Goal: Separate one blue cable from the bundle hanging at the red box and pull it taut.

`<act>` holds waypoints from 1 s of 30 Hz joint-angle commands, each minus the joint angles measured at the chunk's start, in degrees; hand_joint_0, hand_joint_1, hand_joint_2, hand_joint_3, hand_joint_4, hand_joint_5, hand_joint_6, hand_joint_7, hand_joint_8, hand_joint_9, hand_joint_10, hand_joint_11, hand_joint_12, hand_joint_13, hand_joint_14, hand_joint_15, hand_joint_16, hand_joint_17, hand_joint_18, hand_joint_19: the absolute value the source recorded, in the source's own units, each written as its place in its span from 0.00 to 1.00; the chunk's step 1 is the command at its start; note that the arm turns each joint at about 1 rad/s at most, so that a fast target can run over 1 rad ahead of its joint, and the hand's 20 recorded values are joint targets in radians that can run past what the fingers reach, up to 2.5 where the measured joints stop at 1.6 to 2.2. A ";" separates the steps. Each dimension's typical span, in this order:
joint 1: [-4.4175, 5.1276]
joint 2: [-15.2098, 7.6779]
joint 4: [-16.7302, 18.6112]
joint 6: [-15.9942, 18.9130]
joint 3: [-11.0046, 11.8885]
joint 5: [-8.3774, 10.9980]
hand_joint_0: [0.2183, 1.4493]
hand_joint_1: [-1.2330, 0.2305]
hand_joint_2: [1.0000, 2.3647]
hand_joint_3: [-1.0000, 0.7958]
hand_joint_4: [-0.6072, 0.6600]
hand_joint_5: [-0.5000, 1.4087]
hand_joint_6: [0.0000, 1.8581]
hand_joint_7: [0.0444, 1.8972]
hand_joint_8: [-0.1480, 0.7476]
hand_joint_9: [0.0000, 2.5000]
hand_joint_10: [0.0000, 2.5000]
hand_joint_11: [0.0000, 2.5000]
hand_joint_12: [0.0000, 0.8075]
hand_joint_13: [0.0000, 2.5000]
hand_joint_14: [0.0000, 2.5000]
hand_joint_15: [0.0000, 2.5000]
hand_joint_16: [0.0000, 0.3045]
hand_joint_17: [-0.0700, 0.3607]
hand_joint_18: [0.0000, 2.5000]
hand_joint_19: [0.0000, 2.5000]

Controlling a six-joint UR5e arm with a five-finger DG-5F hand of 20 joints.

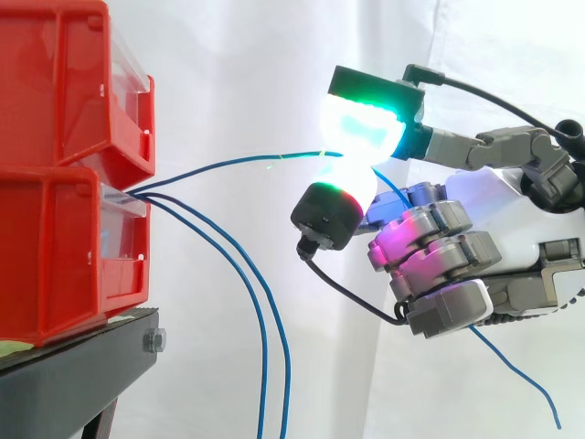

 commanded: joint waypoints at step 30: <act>-0.12 -0.42 0.79 -1.38 -0.11 0.33 0.29 0.34 0.02 0.49 0.49 0.17 0.44 0.71 0.49 0.31 0.76 0.74 0.43 0.35 0.60 0.68 0.13 0.37 0.42 0.51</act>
